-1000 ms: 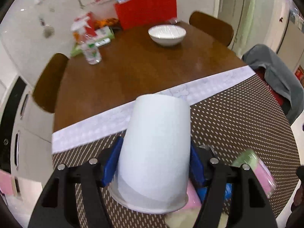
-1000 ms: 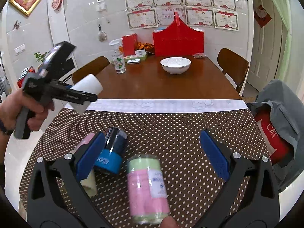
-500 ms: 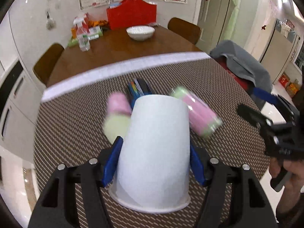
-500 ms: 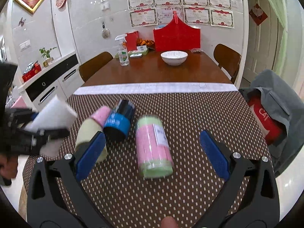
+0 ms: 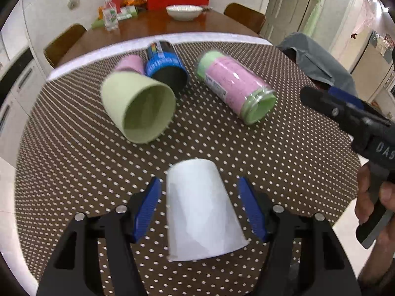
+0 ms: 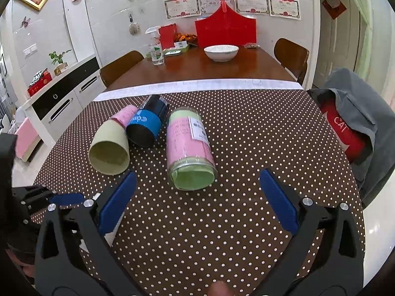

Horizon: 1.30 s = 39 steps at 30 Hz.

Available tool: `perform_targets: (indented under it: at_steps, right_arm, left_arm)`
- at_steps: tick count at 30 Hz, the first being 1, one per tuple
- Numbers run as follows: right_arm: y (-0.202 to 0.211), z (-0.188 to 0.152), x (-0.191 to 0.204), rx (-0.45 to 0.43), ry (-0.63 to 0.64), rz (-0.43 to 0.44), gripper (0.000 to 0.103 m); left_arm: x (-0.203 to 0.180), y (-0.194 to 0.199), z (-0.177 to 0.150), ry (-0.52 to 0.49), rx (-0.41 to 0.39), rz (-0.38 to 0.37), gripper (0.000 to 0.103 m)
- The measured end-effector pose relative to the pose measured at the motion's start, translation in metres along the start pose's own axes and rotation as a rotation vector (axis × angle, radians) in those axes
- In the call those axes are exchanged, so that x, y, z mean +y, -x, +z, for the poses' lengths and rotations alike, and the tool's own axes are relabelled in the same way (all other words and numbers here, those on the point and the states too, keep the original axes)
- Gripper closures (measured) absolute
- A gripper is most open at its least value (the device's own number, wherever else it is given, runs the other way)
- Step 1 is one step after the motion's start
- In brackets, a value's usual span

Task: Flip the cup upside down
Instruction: 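Lift the white cup with the left gripper and set it down upright, then open the left gripper and close the right gripper on the white cup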

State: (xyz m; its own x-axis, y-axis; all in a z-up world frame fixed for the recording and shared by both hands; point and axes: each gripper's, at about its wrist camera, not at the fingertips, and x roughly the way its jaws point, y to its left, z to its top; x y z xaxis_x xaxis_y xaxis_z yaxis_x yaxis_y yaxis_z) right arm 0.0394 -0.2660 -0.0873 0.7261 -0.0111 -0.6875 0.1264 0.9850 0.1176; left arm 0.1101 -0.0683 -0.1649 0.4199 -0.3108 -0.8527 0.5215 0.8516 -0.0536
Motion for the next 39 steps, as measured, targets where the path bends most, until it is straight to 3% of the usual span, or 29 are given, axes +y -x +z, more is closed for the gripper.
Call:
perform_targets:
  at_steps: [3, 9, 28, 39]
  right_arm:
    - [-0.001, -0.003, 0.004, 0.011, 0.005, 0.010, 0.006]
    - [-0.004, -0.006, 0.017, 0.036, 0.006, 0.037, 0.006]
    - [0.005, -0.001, 0.070, 0.126, 0.028, 0.130, 0.006]
    - [-0.011, -0.007, 0.092, 0.359, -0.041, 0.140, 0.006]
  left_arm:
    - [0.002, 0.012, 0.002, 0.003, -0.053, 0.043, 0.035]
    - [0.008, 0.027, 0.005, 0.016, -0.125, 0.149, 0.012]
    - [0.043, 0.085, -0.025, 0.134, -0.296, 0.325, 0.007]
    - [0.065, 0.105, -0.045, 0.180, -0.364, 0.396, 0.007]
